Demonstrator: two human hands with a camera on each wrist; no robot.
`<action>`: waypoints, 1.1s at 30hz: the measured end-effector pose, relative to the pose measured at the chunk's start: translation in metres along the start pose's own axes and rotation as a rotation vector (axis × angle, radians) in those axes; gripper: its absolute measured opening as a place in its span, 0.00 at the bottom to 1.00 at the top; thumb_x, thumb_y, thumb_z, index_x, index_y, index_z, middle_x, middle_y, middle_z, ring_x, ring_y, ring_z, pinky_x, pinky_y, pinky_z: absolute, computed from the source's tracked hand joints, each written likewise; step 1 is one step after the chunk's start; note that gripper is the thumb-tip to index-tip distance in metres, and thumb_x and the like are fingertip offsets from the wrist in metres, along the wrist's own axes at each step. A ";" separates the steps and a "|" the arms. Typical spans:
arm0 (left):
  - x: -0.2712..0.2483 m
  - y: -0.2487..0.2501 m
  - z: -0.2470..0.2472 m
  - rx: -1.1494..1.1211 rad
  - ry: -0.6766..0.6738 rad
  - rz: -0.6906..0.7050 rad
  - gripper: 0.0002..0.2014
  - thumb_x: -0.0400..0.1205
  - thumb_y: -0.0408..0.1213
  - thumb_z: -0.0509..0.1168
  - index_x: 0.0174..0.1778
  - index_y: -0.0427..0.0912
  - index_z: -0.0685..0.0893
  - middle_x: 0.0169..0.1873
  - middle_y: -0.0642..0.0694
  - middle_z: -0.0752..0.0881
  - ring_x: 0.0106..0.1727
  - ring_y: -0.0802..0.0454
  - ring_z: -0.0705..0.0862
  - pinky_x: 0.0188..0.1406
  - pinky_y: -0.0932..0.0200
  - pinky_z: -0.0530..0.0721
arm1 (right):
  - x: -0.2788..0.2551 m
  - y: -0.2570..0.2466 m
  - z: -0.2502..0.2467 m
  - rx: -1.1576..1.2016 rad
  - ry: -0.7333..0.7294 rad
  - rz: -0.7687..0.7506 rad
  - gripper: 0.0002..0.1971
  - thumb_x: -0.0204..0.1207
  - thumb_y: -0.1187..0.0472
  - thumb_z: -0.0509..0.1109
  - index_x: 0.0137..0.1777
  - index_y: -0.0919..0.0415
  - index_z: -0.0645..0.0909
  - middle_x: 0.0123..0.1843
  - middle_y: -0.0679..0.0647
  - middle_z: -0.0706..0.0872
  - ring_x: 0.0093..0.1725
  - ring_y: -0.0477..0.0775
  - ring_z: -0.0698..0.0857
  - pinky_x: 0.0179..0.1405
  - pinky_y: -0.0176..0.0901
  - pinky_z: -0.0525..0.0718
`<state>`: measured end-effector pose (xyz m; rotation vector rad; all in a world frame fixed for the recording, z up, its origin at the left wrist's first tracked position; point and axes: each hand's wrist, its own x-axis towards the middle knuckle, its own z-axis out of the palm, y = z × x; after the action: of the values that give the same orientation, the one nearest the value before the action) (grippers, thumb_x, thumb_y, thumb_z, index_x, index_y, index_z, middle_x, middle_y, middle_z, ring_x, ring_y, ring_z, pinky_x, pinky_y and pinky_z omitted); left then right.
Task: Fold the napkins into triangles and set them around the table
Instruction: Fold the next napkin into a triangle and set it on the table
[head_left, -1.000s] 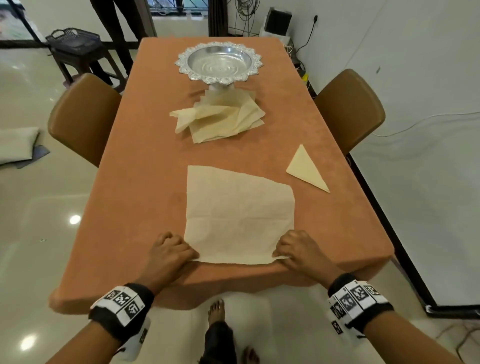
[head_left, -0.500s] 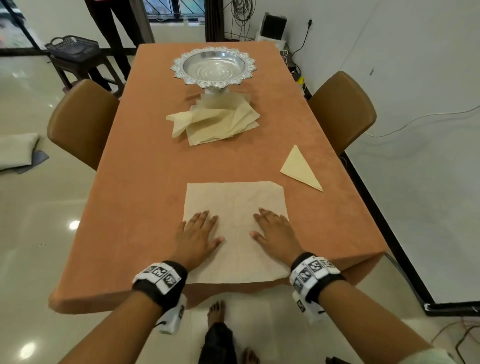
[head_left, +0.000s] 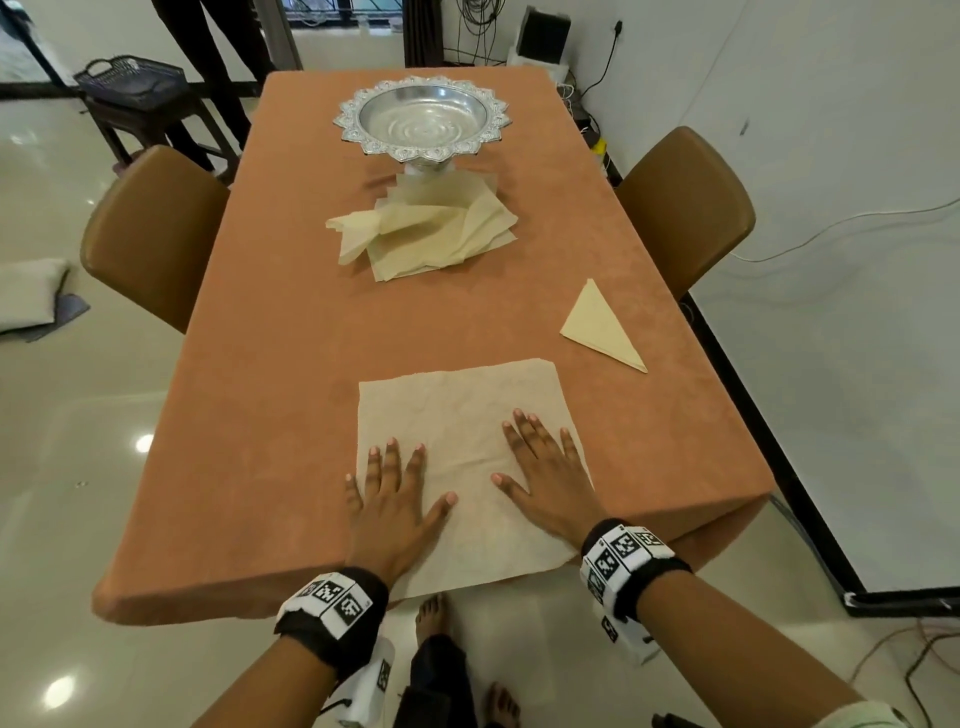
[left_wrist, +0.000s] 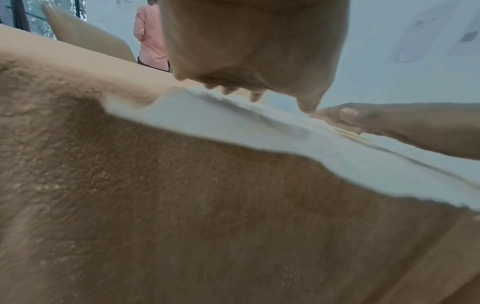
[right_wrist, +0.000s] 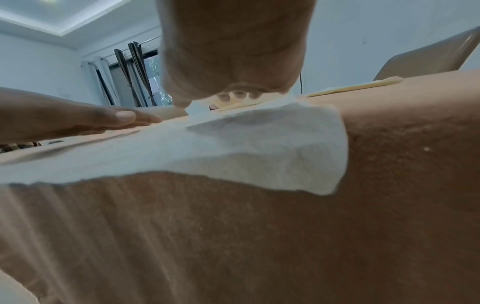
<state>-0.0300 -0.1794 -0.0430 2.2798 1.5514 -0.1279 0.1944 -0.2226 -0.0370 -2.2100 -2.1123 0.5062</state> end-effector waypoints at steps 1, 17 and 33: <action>0.007 0.002 -0.004 0.007 0.019 -0.002 0.43 0.73 0.73 0.29 0.83 0.56 0.38 0.82 0.48 0.34 0.83 0.48 0.33 0.77 0.39 0.31 | 0.005 -0.003 -0.002 0.002 0.037 0.019 0.40 0.76 0.31 0.35 0.84 0.50 0.39 0.85 0.47 0.36 0.83 0.47 0.38 0.80 0.55 0.33; 0.106 -0.007 -0.040 -0.059 -0.102 -0.073 0.36 0.83 0.65 0.43 0.83 0.57 0.37 0.82 0.48 0.30 0.82 0.46 0.30 0.78 0.33 0.34 | 0.088 0.001 -0.021 0.154 -0.037 0.117 0.34 0.84 0.40 0.47 0.84 0.53 0.40 0.85 0.49 0.38 0.83 0.47 0.38 0.79 0.56 0.35; 0.026 -0.015 0.010 0.005 -0.012 0.044 0.42 0.72 0.74 0.28 0.82 0.61 0.34 0.82 0.52 0.31 0.82 0.50 0.29 0.79 0.42 0.32 | 0.002 -0.002 0.027 -0.028 0.044 0.083 0.40 0.76 0.31 0.28 0.84 0.52 0.44 0.84 0.48 0.43 0.84 0.50 0.45 0.79 0.56 0.38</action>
<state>-0.0322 -0.1548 -0.0634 2.3110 1.4951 -0.1329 0.1859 -0.2261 -0.0621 -2.3098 -2.0254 0.4308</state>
